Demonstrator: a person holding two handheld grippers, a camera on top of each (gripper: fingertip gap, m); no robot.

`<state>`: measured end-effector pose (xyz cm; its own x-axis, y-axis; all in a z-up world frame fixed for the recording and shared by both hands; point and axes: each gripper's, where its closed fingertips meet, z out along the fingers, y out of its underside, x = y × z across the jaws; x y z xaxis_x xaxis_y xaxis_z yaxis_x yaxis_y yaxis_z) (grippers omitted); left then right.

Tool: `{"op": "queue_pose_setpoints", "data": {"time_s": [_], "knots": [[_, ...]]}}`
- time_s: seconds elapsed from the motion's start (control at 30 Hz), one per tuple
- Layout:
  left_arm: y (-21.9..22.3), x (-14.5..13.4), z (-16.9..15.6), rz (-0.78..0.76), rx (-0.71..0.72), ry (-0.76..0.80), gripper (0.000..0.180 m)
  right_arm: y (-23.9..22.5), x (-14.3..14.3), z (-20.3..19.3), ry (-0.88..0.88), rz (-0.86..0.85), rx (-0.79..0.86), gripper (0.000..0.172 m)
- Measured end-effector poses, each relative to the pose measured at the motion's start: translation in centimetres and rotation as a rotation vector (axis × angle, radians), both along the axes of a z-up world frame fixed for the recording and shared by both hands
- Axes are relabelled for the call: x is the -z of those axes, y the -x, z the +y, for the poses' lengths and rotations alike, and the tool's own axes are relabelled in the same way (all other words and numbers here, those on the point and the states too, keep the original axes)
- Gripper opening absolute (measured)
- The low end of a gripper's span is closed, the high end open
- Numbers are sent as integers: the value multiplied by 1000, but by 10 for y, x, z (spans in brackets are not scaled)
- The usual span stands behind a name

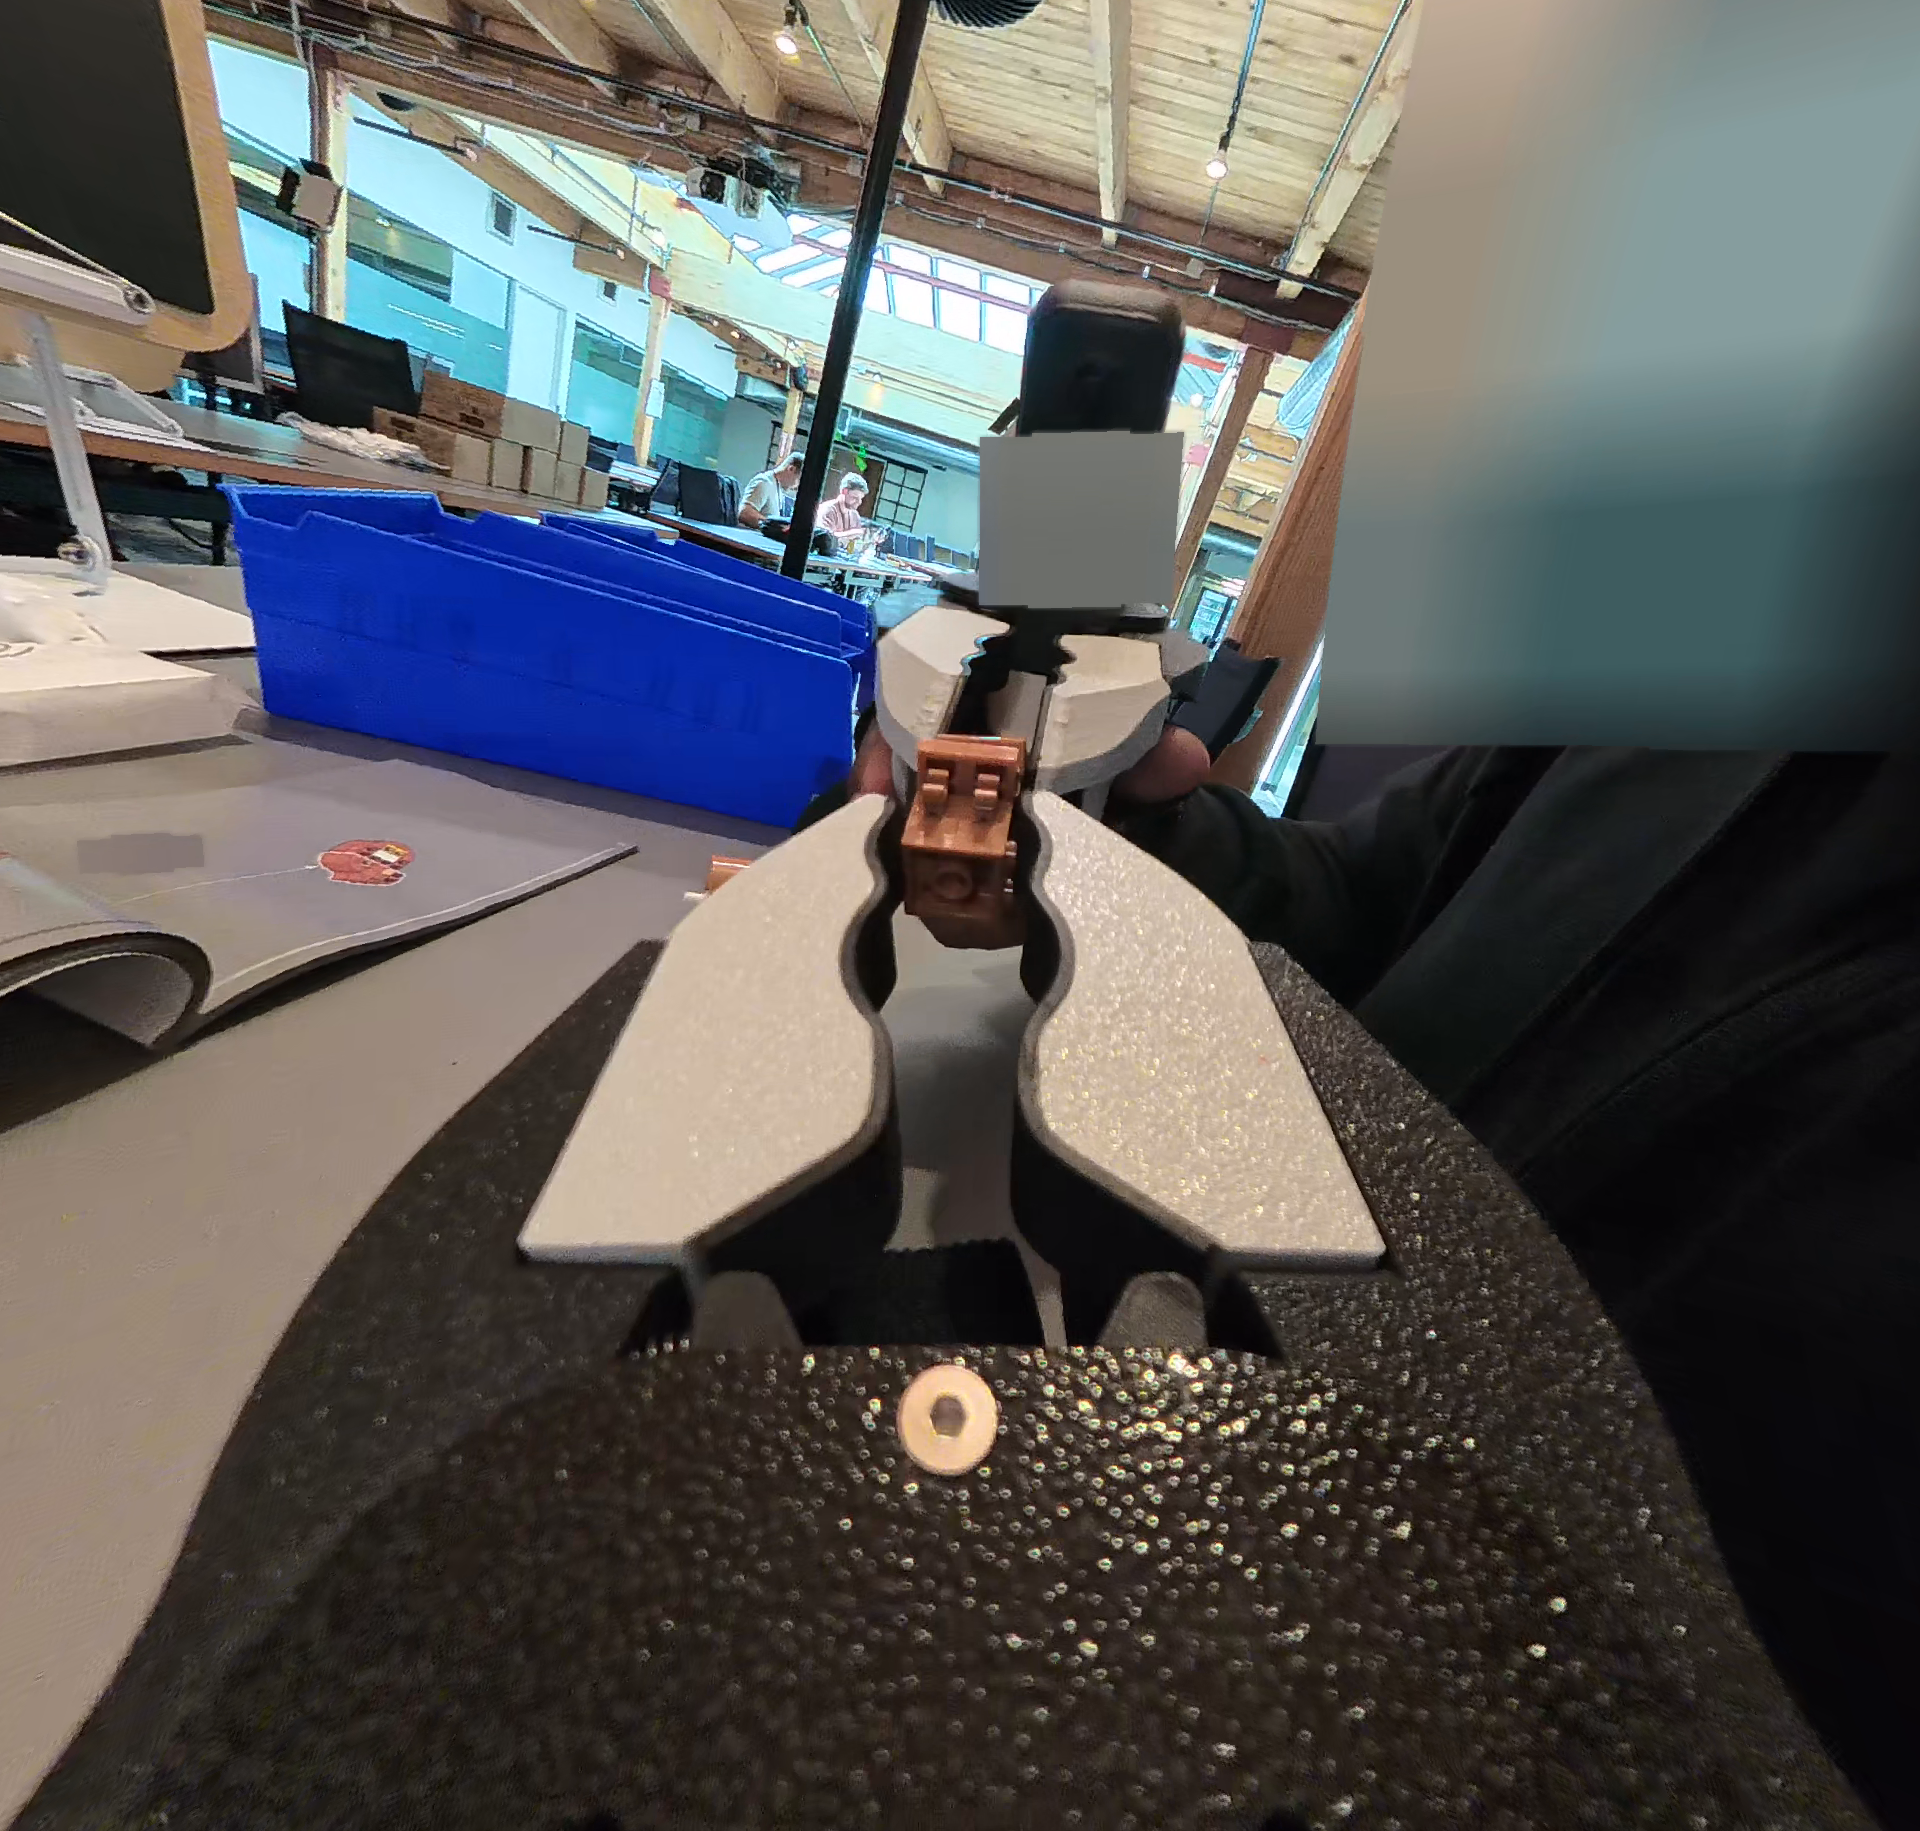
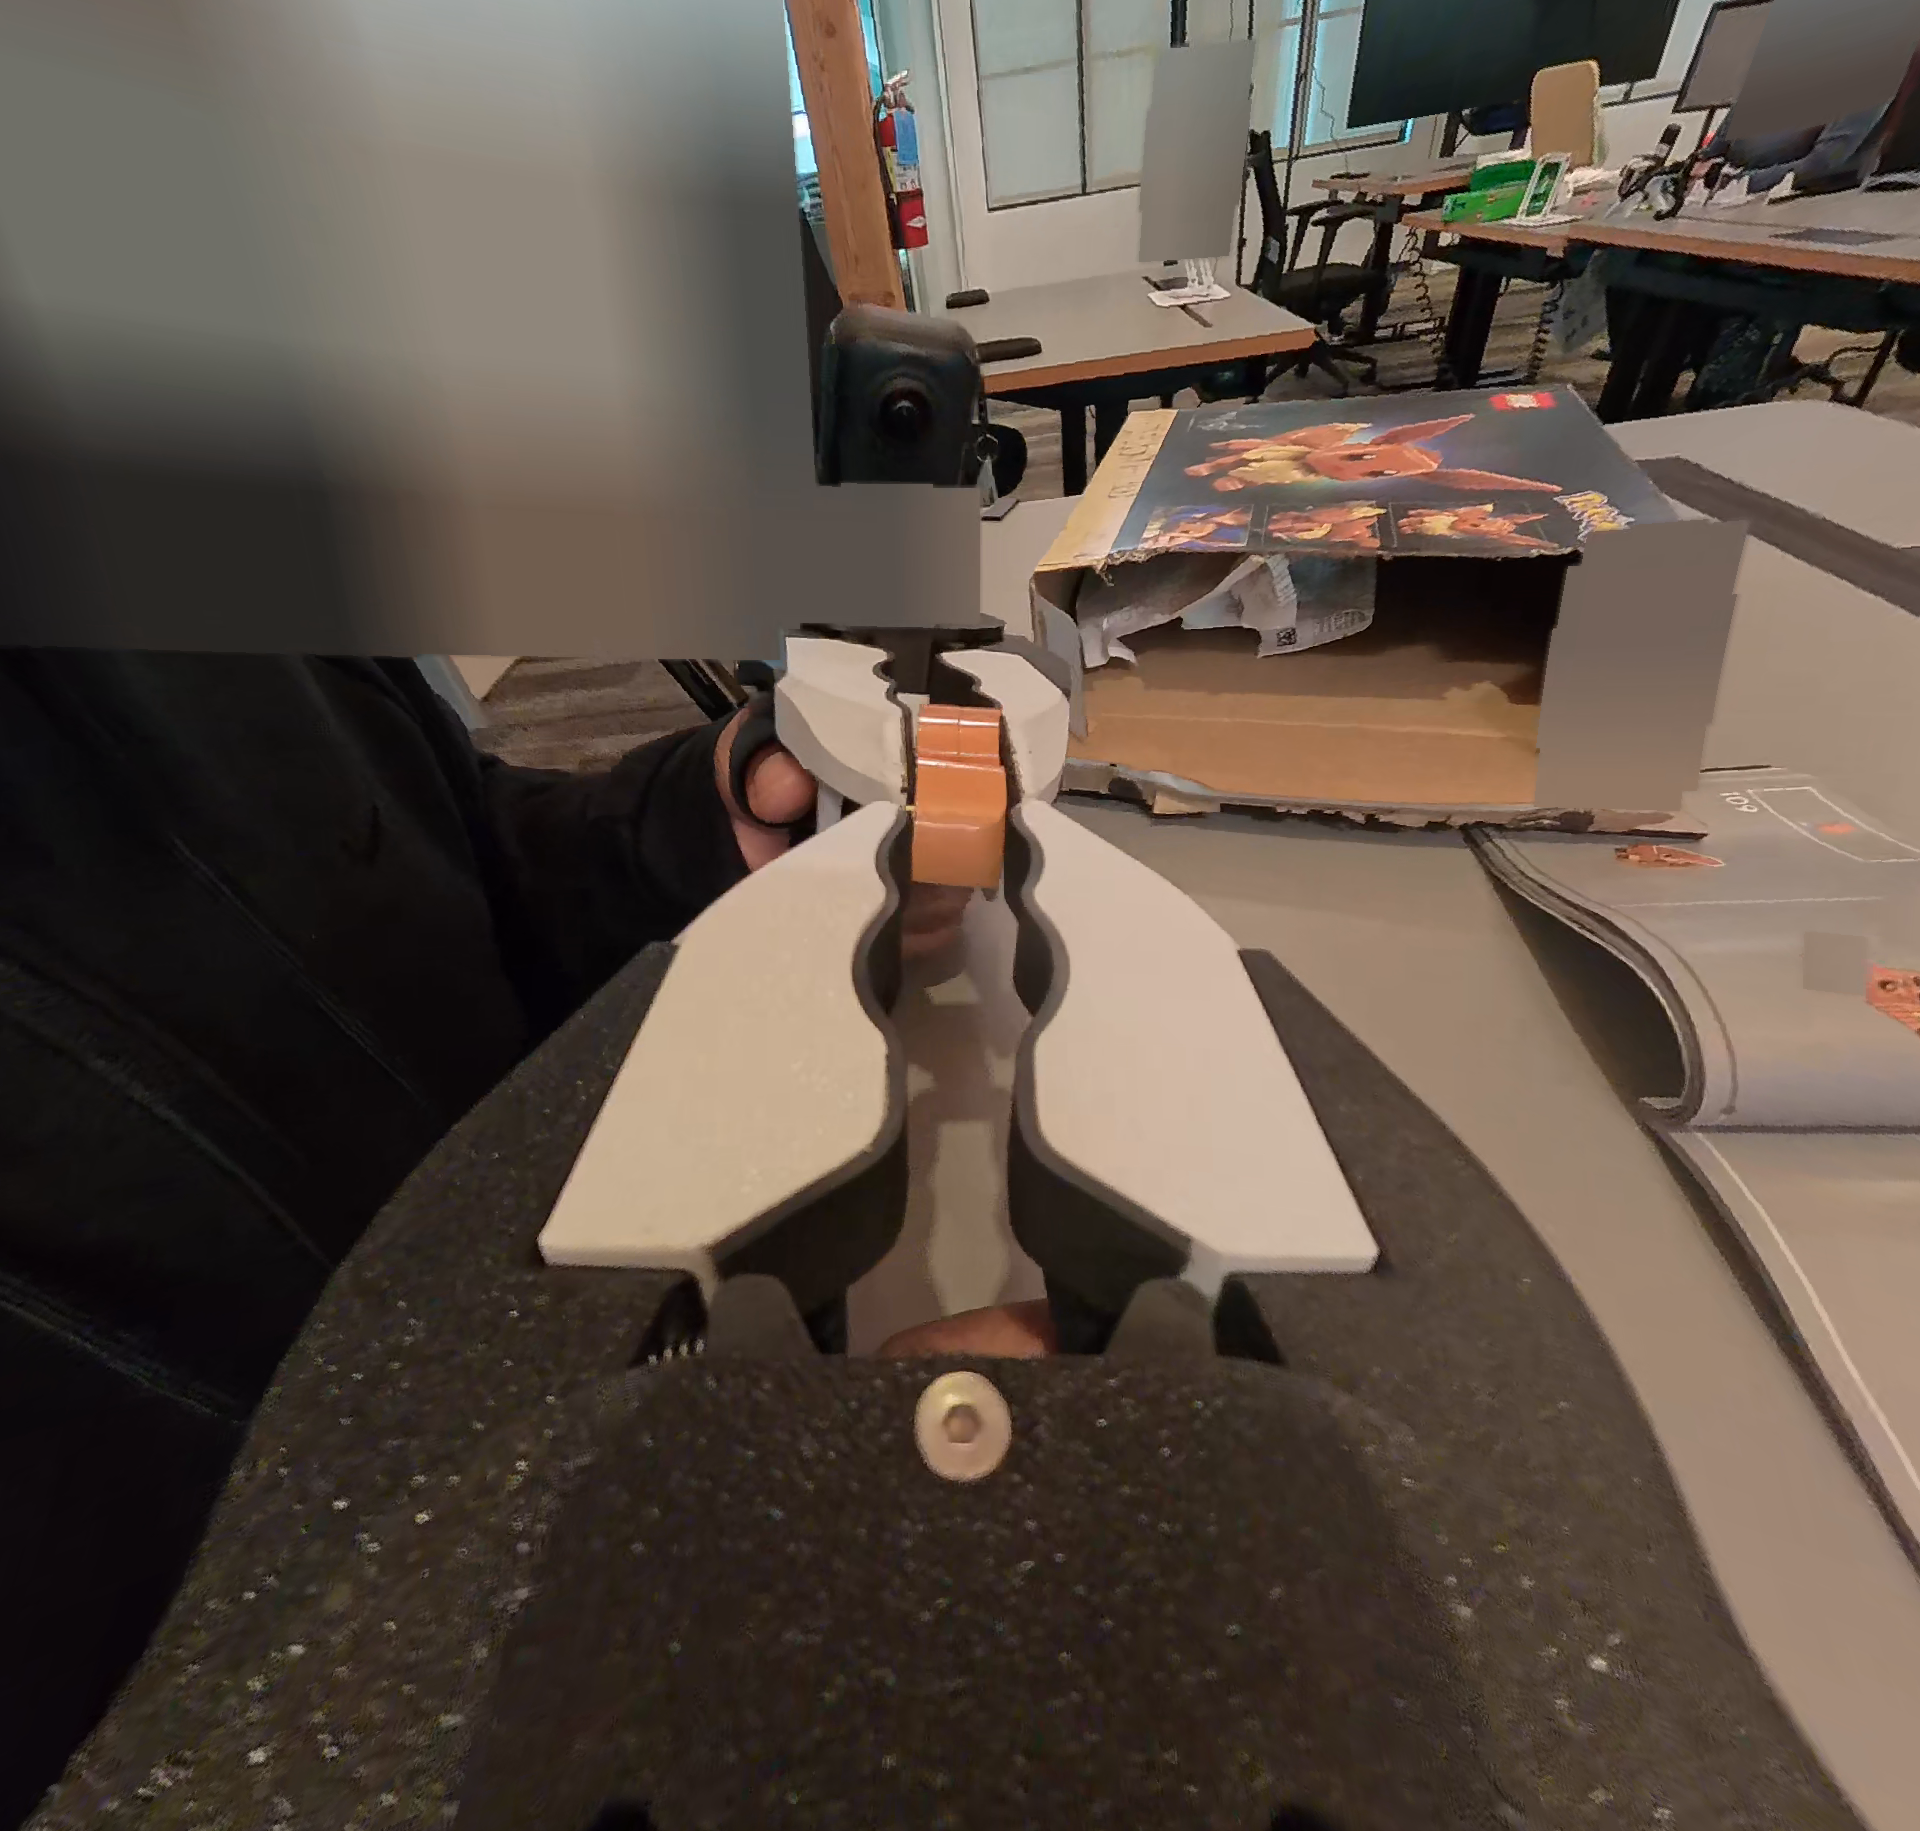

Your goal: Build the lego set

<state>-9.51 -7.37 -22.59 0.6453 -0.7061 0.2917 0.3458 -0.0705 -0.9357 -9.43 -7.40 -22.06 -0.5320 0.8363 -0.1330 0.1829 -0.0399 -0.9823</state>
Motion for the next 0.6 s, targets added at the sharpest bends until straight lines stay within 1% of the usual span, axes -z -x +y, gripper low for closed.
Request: {"op": "queue_pose_setpoints", "data": {"time_s": [0.17,0.27,0.3,0.33,0.37,0.47,0.5,0.53,0.6], "knots": [[0,1,3,3,-15,7,19,-1,0,3,133,-17,-15,16],[4,0,5,-22,-36,15,19,-4,0,6,244,-36,-32,16],[7,0,6,-36,-45,17,19,-5,5,10,235,-56,-8,16],[9,0,6,-48,-51,22,19,-4,16,18,177,-96,41,16],[11,0,6,-55,-57,27,19,-4,32,29,71,-152,111,16],[12,2,8,-48,-67,40,19,-19,85,77,-371,-376,358,16],[11,3,8,-40,-68,45,19,-28,99,92,-472,-456,424,16],[10,4,9,-30,-68,50,19,-37,110,101,-523,-531,475,16],[7,6,10,-13,-64,61,19,-50,126,103,-516,-631,515,17]]}}
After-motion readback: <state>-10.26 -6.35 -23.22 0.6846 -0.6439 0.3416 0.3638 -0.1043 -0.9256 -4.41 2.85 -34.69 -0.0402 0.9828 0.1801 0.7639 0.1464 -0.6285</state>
